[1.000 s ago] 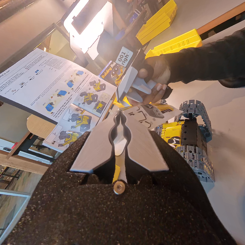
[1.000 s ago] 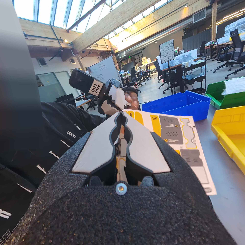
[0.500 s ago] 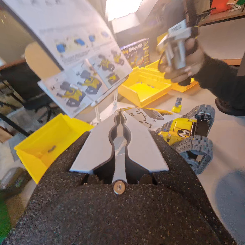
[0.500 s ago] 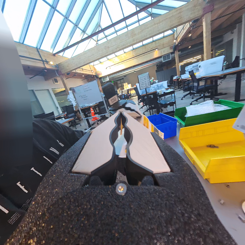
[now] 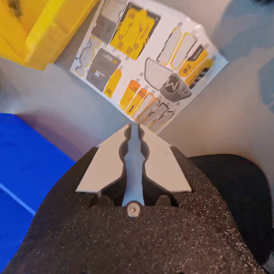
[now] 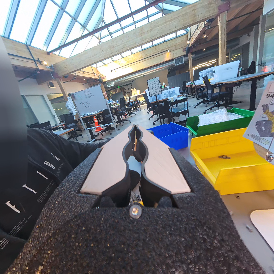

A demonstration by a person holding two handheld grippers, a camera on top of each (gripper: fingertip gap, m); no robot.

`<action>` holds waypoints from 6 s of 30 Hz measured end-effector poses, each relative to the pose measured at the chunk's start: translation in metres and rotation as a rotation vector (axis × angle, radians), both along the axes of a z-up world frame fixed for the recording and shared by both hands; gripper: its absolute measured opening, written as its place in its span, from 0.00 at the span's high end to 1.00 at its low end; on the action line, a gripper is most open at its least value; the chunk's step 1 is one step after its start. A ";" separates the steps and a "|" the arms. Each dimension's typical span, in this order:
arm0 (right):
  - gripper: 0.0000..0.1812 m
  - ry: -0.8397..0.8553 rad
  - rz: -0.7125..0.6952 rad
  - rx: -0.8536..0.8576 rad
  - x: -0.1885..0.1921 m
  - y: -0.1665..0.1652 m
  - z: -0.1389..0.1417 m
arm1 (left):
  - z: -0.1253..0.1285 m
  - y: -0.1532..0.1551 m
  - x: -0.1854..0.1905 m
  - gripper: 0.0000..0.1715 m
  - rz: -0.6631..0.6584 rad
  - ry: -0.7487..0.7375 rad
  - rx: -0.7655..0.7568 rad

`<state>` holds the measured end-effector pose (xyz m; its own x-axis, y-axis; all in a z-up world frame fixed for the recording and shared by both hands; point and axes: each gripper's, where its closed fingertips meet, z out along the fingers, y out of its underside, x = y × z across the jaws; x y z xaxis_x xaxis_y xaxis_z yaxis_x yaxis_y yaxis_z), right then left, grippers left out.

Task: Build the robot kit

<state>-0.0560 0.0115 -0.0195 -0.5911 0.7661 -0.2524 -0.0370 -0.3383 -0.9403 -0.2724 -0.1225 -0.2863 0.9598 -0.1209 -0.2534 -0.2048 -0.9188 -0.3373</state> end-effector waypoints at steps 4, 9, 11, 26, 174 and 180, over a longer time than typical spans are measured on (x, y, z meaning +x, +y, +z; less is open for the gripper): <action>1.00 -0.005 -0.016 0.052 0.002 -0.002 -0.001 | 0.021 0.011 0.001 0.85 -0.008 0.090 0.068; 1.00 -0.015 -0.035 0.077 0.005 0.005 -0.003 | 0.037 0.057 0.068 0.85 -0.143 -0.283 0.308; 1.00 -0.025 -0.033 0.082 0.005 0.005 -0.006 | 0.011 0.060 0.072 0.85 -0.150 -0.318 0.240; 1.00 0.044 -0.011 0.218 0.003 -0.006 -0.018 | 0.158 0.089 0.145 0.86 -0.470 -0.646 0.775; 1.00 -0.180 0.032 0.345 0.003 -0.007 -0.051 | 0.206 0.122 0.217 0.95 -0.929 -0.884 0.813; 1.00 -0.158 0.003 0.339 0.001 -0.003 -0.047 | 0.212 0.127 0.213 1.00 -0.887 -0.874 0.853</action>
